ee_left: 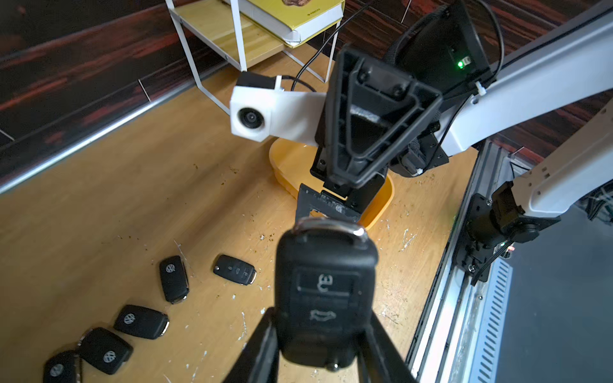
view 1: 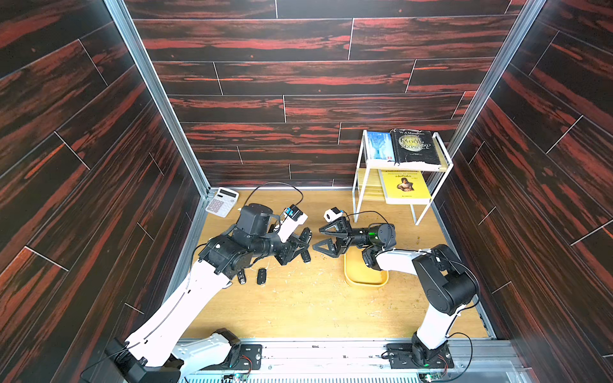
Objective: Place the car key into the storage box
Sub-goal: Pick up the car key from the center of the board.
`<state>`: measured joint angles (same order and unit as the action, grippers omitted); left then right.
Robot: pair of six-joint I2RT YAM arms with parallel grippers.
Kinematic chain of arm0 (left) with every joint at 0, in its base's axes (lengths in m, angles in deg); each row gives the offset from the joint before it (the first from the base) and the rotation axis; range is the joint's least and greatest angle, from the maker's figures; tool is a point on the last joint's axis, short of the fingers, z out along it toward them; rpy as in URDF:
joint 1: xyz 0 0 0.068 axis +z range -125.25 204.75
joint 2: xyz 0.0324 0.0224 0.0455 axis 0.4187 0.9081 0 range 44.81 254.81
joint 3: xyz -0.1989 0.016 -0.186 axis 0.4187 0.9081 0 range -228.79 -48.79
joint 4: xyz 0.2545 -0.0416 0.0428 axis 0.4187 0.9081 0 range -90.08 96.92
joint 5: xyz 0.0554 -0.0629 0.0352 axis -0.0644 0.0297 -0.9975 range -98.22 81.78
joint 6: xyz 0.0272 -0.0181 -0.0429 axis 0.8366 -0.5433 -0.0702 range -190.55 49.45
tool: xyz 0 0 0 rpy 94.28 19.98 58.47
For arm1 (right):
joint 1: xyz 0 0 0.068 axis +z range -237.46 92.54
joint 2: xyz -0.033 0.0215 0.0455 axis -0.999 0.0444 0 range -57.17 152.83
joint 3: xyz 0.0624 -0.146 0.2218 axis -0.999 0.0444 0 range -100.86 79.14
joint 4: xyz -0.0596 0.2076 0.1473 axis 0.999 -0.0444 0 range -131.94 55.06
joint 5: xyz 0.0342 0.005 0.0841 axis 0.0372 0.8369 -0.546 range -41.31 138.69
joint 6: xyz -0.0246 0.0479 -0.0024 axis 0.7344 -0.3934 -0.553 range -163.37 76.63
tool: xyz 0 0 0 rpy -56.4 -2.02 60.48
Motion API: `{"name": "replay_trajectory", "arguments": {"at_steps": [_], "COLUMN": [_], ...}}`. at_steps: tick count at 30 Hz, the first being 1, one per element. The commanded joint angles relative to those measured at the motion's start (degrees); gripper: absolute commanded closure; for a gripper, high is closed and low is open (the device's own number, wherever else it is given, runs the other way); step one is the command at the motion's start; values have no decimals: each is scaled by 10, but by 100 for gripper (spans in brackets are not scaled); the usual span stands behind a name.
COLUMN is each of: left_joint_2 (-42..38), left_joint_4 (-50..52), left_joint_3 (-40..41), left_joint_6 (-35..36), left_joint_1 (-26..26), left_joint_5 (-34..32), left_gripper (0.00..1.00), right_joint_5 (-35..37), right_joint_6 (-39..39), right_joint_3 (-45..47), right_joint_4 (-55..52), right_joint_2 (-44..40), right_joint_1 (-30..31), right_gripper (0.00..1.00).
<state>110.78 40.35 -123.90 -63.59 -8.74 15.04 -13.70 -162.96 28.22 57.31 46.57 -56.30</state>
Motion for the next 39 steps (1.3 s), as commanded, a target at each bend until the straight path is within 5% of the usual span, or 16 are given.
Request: {"name": "replay_trajectory", "arguments": {"at_steps": [1,18,39], "left_joint_2": [3,-43,-64], "left_joint_4": [29,-21,-169], "left_joint_3": [-17,33,71], "left_joint_6": [44,126,167], "left_joint_1": [-30,-71,-71], "left_joint_5": [-32,-106,-77], "left_gripper": [66,63,60], "right_joint_5": [-1,21,3], "right_joint_6": [-79,-110,-98], "right_joint_3": [-20,-49,-29], "right_joint_4": [149,150,150], "right_joint_2": [8,-22,-68], "right_joint_1": [11,26,59], "right_gripper": [2,1,5]}}
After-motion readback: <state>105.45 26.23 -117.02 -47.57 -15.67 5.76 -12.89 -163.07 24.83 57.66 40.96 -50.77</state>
